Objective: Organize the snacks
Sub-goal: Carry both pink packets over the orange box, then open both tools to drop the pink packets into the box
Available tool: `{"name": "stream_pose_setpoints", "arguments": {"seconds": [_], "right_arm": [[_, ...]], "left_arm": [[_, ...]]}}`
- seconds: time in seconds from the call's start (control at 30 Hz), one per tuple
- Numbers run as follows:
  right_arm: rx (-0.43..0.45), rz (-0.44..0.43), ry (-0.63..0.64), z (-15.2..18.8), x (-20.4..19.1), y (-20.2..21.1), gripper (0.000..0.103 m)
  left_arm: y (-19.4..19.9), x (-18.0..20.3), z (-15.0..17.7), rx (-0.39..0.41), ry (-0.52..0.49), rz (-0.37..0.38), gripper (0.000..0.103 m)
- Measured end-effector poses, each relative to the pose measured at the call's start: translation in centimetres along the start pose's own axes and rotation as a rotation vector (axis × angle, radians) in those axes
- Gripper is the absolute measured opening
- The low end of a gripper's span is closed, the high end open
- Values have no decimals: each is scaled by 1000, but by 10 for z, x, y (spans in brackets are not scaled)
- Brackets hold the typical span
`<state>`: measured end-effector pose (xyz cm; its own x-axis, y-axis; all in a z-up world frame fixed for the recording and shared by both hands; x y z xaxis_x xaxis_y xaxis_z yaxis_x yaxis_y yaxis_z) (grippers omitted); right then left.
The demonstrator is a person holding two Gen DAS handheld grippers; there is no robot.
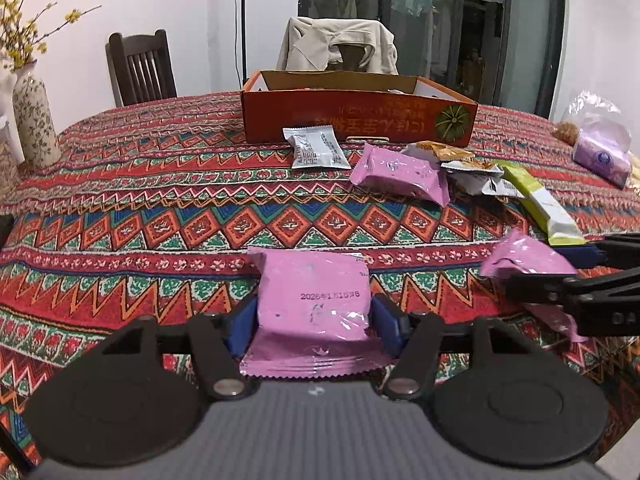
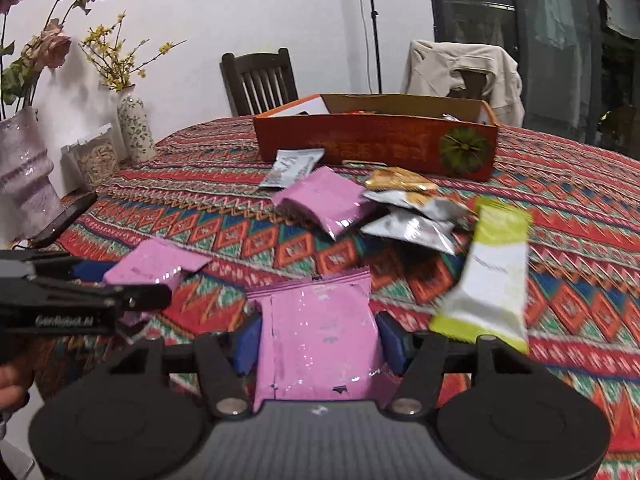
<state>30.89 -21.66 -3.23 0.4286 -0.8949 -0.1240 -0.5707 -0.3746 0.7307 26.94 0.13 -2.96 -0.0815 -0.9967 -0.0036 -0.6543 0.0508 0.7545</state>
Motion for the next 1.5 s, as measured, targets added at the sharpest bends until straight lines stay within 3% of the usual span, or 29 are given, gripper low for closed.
{"name": "stream_pose_setpoints", "arguments": {"seconds": [0.3,0.4,0.53,0.67,0.77,1.0,1.13,1.27,1.33,1.47,1.5], "right_arm": [[33,-28,-5,2,5,10,60],[58,-63,-21,-7,8,16,60],[112,-105,-28,-32,17,28,60],[174,-77,10,-78,35,32,60],[218,-28,54,-124,51,27,60],[203,-11,2,-231,106,-35,60],[121,23,-52,-266,134,-100,60],[48,65,-64,-273,141,-143,60],[26,70,-60,-269,138,-156,60],[-20,12,-77,-263,132,-174,61],[-22,-9,-88,-263,133,-175,66]], "left_arm": [[12,0,-15,37,-2,48,62],[16,-8,-35,62,19,85,62],[21,-23,-85,129,24,135,62],[10,-35,-145,196,-1,127,62],[-14,-46,-195,203,12,125,62],[-98,-39,-285,99,113,211,62],[-149,-13,-304,47,71,152,62],[-183,-2,-298,-13,71,144,62],[-188,1,-290,-20,52,143,62],[-184,-7,-282,-16,48,151,73],[-181,-11,-281,-20,49,171,73]]}}
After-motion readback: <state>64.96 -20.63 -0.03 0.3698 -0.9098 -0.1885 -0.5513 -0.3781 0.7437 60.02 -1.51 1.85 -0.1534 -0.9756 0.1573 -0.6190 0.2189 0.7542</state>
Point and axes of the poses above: each gripper's, at about its wrist camera, not at the fingertips, and y roughly against the way its jaws point, x to its right, z to its underside, the point moved 4 cm from there along -y, roughly the way its jaws point, and after that the axes turned 10 degrees about -x, right-handed, at the moved point
